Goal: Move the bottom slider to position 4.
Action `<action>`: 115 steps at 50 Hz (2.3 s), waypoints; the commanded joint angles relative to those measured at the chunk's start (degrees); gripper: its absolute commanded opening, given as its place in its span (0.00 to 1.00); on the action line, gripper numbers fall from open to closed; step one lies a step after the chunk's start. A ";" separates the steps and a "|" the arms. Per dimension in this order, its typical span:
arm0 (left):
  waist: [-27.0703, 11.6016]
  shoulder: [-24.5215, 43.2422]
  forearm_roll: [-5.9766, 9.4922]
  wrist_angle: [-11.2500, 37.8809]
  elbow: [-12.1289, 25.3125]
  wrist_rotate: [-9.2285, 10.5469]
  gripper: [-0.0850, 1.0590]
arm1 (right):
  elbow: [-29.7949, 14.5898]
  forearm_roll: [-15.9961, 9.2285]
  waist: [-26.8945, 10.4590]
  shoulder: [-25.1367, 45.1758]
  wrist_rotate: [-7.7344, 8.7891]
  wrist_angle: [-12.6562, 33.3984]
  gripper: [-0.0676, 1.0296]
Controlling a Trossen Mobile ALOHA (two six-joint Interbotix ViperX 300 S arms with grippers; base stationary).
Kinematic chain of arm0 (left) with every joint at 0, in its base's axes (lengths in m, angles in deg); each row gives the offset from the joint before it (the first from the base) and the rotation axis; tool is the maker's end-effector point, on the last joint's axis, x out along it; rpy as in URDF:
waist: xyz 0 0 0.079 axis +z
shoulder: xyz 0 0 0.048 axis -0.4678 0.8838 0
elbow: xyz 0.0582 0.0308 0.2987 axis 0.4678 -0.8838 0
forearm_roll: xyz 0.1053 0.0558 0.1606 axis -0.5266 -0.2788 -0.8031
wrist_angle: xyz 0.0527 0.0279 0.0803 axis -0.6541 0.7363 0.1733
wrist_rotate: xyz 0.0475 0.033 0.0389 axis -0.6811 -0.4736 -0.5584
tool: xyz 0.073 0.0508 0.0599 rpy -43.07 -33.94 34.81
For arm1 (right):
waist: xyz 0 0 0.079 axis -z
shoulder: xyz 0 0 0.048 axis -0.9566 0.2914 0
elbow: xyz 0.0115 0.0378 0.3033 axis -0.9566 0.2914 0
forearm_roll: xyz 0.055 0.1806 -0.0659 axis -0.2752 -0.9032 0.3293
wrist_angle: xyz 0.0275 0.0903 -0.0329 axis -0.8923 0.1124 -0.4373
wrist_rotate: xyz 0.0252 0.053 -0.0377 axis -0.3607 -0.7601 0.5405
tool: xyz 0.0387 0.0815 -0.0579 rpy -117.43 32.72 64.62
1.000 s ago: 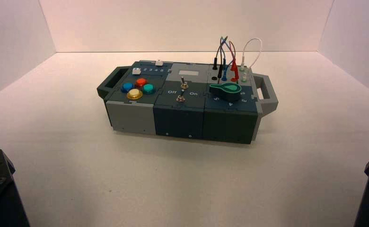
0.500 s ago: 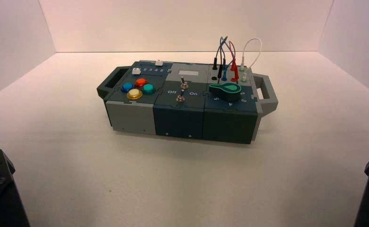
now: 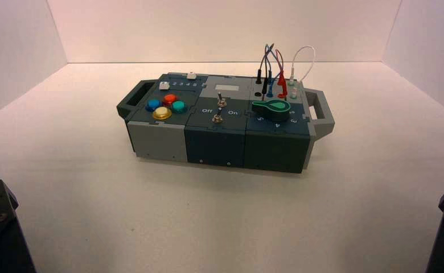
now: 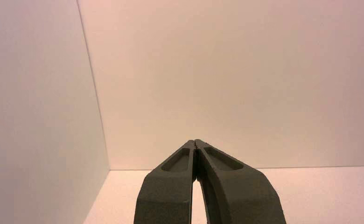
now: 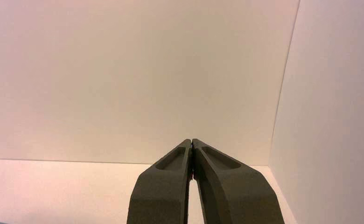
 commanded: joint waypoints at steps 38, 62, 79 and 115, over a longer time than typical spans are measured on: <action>-0.09 1.41 -0.09 -0.35 1.58 -0.26 0.05 | -2.11 -0.18 -0.09 1.76 0.18 1.14 0.04; -4.48 10.81 -0.09 4.57 4.13 -0.18 0.05 | -6.77 -0.09 -6.24 12.66 0.35 10.20 0.04; -19.69 24.17 -0.09 14.68 9.14 -0.18 0.05 | -10.28 -0.70 -16.35 21.88 0.35 17.67 0.04; -21.36 32.87 0.88 19.51 11.78 0.70 0.05 | -19.51 -1.23 -20.21 37.09 1.41 26.72 0.04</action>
